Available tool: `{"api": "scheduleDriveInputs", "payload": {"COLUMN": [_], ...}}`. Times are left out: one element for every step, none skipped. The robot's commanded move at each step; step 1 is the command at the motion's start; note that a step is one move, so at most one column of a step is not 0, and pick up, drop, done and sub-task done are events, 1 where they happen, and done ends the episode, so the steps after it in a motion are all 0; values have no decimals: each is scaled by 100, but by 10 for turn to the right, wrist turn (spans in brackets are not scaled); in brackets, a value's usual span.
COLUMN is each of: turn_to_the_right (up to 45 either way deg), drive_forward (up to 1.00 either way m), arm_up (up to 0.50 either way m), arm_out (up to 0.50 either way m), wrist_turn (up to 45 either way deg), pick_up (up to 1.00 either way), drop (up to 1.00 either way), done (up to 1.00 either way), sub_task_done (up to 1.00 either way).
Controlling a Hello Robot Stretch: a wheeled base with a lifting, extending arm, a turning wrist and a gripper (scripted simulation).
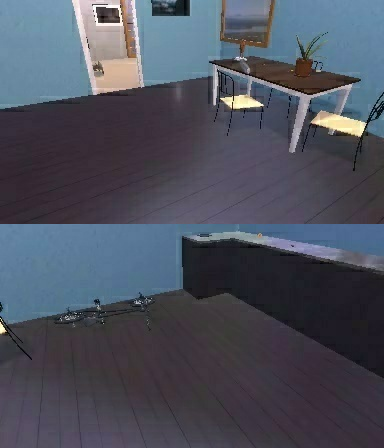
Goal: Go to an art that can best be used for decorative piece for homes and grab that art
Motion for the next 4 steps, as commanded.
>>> {"api": "scheduleDriveInputs", "payload": {"turn_to_the_right": [-60, 0, 0, 0], "drive_forward": [0, 85, 100, 80], "arm_up": [0, 0, 0, 0], "arm_out": [0, 0, 0, 0], "wrist_turn": [0, 0, 0, 0], "pick_up": [0, 0, 0, 0], "drop": [0, 0, 0, 0], "done": [0, 0, 0, 0], "sub_task_done": [0, 0, 0, 0]}}
